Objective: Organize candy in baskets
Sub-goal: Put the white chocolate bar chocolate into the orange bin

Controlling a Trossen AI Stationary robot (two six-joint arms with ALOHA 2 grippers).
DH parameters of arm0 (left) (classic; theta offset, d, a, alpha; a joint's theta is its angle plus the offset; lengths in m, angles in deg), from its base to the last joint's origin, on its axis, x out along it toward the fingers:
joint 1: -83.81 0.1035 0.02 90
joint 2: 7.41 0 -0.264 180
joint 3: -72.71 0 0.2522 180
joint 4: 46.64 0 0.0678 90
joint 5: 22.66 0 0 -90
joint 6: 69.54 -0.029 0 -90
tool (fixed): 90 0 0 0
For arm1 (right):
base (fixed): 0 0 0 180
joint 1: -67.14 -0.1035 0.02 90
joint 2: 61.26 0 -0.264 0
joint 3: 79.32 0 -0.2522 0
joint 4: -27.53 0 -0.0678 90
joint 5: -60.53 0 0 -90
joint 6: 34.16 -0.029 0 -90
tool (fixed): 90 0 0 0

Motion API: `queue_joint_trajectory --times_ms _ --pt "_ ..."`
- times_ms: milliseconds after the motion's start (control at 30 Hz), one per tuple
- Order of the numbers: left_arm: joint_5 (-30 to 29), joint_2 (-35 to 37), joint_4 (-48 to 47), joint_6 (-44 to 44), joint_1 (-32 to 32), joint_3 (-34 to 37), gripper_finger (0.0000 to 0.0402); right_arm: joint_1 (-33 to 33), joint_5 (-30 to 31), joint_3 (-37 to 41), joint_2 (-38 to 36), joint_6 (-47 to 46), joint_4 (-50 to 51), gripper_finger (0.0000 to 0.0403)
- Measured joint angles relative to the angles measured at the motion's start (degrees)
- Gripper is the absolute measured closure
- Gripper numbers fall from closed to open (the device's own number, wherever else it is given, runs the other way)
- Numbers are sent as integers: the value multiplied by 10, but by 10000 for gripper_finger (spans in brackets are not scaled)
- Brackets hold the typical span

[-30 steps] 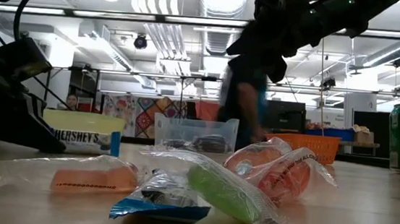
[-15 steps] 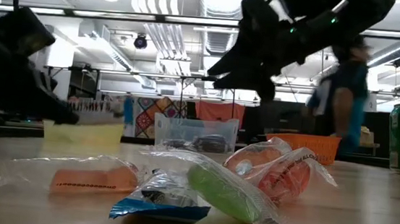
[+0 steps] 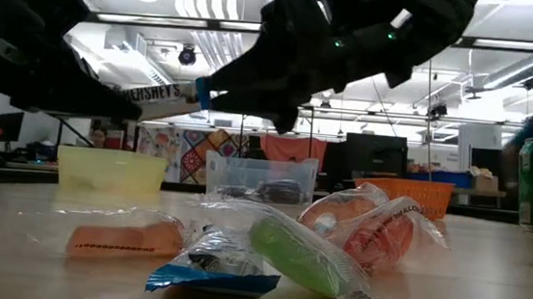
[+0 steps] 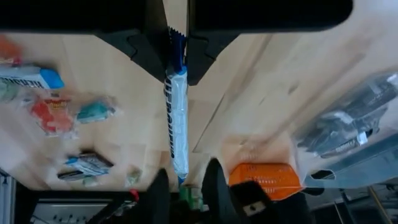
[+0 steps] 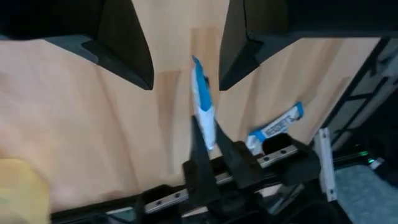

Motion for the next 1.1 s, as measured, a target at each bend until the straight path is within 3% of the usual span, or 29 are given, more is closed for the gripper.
queue_joint_trajectory --times_ms 233,400,567,833,1100 --pt "-2 -1 5 -8 7 -17 398 -1 -27 -31 15 6 13 206" --pt "-2 -1 3 -29 9 -31 398 -2 -27 -32 14 10 15 211" --pt "-2 -1 2 -51 14 -47 397 -4 -27 -33 13 11 14 251" --pt "-12 -1 -6 -41 18 -51 395 -10 -28 -33 13 37 24 374" --pt "-16 -1 -5 -31 17 -50 333 -10 -43 -33 8 29 46 384"
